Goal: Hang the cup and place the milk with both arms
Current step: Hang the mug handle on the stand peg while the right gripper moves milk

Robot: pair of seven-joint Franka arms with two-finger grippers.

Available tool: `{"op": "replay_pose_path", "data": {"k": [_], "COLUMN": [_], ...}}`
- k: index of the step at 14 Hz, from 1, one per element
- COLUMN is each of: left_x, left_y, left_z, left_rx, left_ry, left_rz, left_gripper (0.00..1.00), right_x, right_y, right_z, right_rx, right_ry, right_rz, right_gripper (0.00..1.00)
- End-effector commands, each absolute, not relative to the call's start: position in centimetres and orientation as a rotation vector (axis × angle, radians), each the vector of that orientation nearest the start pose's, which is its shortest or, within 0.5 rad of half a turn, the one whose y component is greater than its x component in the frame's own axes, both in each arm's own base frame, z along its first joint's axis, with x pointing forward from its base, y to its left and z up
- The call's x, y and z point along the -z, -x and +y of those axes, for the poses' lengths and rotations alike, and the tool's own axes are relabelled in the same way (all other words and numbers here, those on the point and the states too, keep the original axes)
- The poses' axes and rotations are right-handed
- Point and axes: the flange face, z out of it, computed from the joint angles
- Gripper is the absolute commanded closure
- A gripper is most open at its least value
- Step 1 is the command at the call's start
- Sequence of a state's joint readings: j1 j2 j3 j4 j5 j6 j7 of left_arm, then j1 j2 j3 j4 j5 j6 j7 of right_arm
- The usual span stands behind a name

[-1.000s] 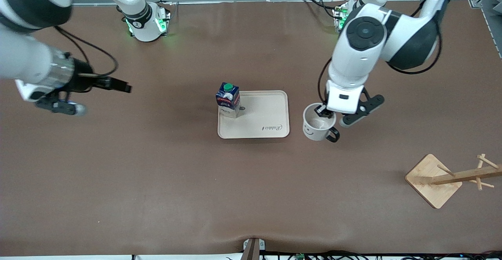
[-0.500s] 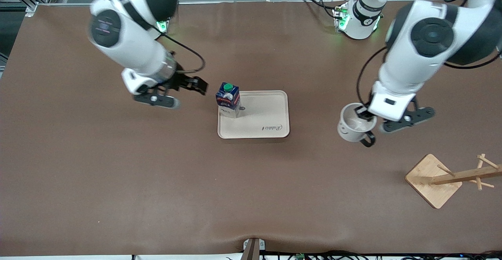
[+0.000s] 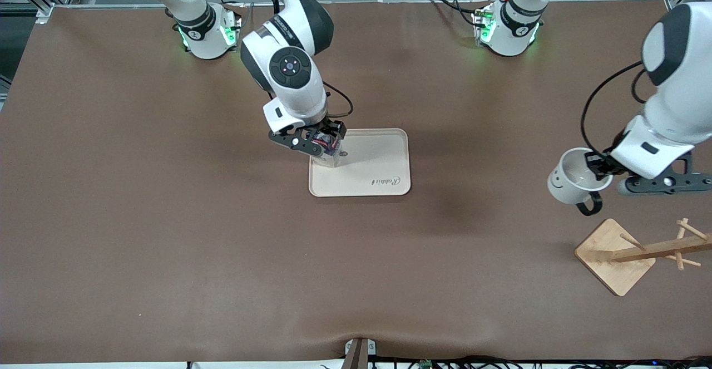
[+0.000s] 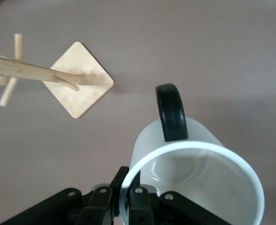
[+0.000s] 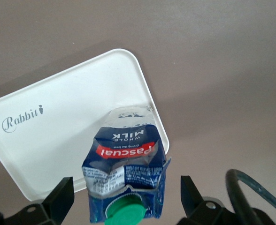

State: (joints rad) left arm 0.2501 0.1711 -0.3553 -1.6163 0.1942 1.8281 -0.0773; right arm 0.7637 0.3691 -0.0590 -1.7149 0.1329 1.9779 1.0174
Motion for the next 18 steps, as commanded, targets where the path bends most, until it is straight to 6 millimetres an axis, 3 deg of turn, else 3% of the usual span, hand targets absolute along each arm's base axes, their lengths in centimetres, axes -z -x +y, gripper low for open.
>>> {"op": "replay_pose_path", "data": {"k": [1, 2, 3, 4, 6, 8, 11, 13, 15, 18], "left_x": [-54.6, -54.6, -54.6, -54.4, -54.5, -53.7, -53.7, -53.5, -53.1, -52.6], "left_y": [-62.0, -62.3, -62.7, -63.1, -63.7, -64.0, -64.8, -65.5, -65.7, -66.3], "left_z": [-1.2, -0.2, 1.7, 3.1, 4.9, 6.4, 9.4, 10.8, 12.1, 12.6], "left_rx": [0.102, 0.106, 0.109, 0.106, 0.116, 0.097, 0.119, 0.131, 0.135, 0.156], "left_ry": [3.002, 3.007, 3.014, 3.024, 3.037, 3.042, 3.054, 3.067, 3.072, 3.086], "left_rz": [0.209, 0.191, 0.150, 0.126, 0.140, 0.192, 0.209, 0.224, 0.208, 0.217], "left_gripper": [1.00, 1.00, 1.00, 1.00, 1.00, 1.00, 1.00, 1.00, 1.00, 1.00], "right_x": [-36.5, -36.0, -35.9, -35.8, -36.1, -37.5, -44.5, -48.2, -50.4, -49.4], "right_y": [-48.2, -48.1, -48.1, -48.0, -48.0, -48.6, -52.1, -55.1, -56.3, -58.0], "right_z": [42.9, 43.2, 43.4, 43.5, 43.6, 42.9, 39.1, 33.2, 25.0, 12.0], "right_rx": [-0.198, -0.197, -0.189, -0.186, -0.188, -0.202, -0.291, -0.425, -0.533, -0.539], "right_ry": [3.099, 3.096, 3.084, 3.078, 3.067, 3.045, 3.038, 3.029, 3.080, 3.155], "right_rz": [0.626, 0.661, 0.711, 0.728, 0.766, 0.823, 0.908, 0.858, 0.647, 0.697], "right_gripper": [0.00, 0.09, 0.61, 1.00, 1.00, 1.00, 1.00, 1.00, 1.00, 1.00]}}
